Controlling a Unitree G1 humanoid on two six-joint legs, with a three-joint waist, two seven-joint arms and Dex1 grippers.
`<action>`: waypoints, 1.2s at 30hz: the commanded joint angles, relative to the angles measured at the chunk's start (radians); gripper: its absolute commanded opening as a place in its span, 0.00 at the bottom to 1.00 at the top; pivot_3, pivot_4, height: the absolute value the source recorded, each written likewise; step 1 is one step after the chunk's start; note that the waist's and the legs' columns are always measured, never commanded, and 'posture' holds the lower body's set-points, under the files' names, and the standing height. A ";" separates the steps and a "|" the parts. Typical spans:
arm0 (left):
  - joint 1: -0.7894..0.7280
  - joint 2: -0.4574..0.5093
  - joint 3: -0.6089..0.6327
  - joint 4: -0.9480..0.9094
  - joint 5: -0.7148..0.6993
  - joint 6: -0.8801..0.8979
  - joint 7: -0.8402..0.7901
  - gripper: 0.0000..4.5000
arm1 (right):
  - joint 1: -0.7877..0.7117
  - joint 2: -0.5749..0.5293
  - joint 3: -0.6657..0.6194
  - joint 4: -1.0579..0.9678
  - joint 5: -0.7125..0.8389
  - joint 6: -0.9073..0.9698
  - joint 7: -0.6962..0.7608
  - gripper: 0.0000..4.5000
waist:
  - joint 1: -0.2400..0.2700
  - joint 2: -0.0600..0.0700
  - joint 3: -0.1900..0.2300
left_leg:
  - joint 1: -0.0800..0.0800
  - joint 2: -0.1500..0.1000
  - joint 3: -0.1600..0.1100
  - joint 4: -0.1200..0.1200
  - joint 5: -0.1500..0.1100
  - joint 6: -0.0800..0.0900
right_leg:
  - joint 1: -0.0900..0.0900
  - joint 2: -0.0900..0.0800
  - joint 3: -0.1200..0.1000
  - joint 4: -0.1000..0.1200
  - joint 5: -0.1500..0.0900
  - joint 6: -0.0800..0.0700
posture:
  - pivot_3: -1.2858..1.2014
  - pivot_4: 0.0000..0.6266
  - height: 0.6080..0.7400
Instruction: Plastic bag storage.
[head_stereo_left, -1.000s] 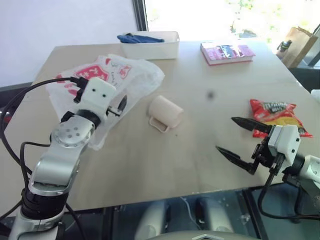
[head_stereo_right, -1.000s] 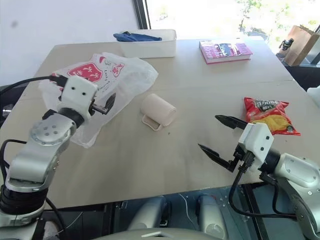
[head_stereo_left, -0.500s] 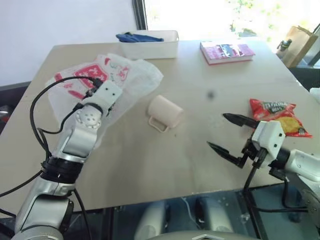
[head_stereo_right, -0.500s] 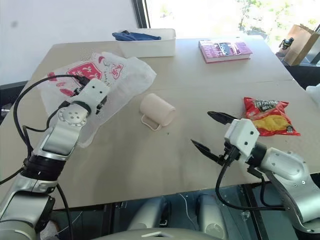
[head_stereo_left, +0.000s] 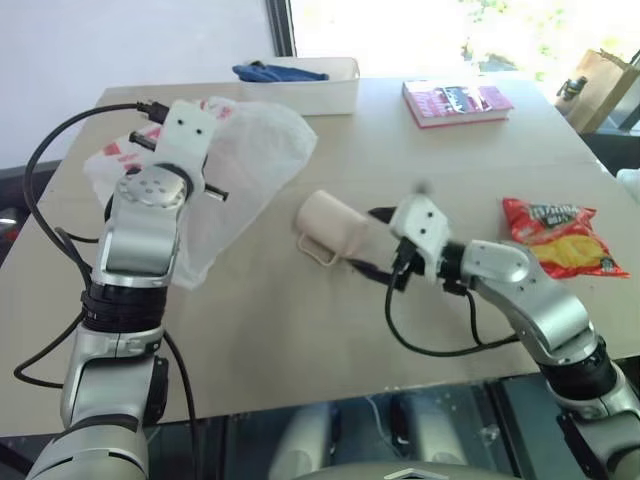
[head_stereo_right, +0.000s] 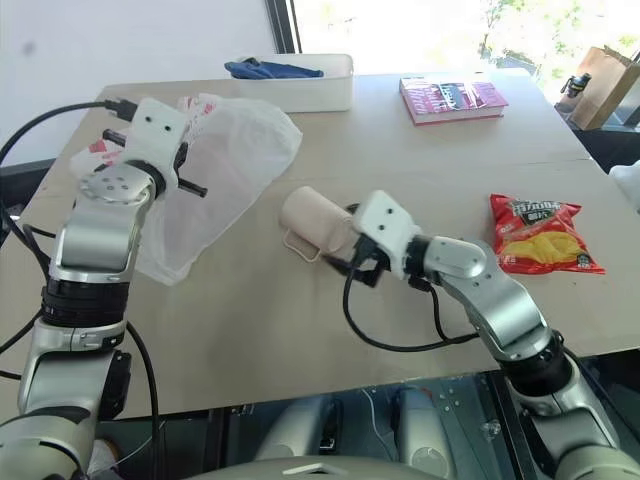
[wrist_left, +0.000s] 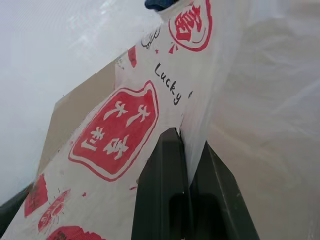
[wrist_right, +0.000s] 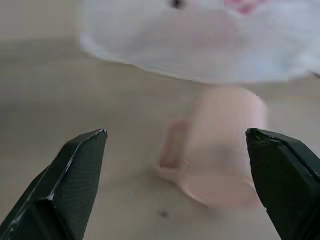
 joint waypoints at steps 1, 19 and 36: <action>-0.010 0.002 0.019 -0.056 0.013 0.023 0.004 0.01 | -0.076 0.018 0.039 0.108 -0.008 -0.036 0.095 1.00 | -0.001 0.000 0.000 | -0.001 0.000 0.000 0.000 0.000 0.000 | 0.000 0.000 0.000 0.000 0.000 0.000 | 0.52 0.24 1.00; 0.013 -0.024 0.055 -0.113 0.014 0.062 0.033 0.01 | -0.310 0.150 0.203 0.655 -0.426 -0.395 0.152 1.00 | -0.025 -0.001 0.000 | -0.009 -0.001 0.000 0.001 0.002 -0.003 | -0.012 -0.001 0.001 0.007 0.000 0.000 | 0.52 0.24 1.00; -0.013 -0.044 0.044 -0.097 0.013 0.053 0.031 0.00 | -0.311 0.237 0.198 0.829 -0.596 -0.338 -0.017 0.63 | -0.028 -0.001 -0.001 | -0.009 -0.002 0.001 0.002 0.003 -0.004 | -0.013 -0.002 0.002 0.011 0.000 0.000 | 0.52 0.24 1.00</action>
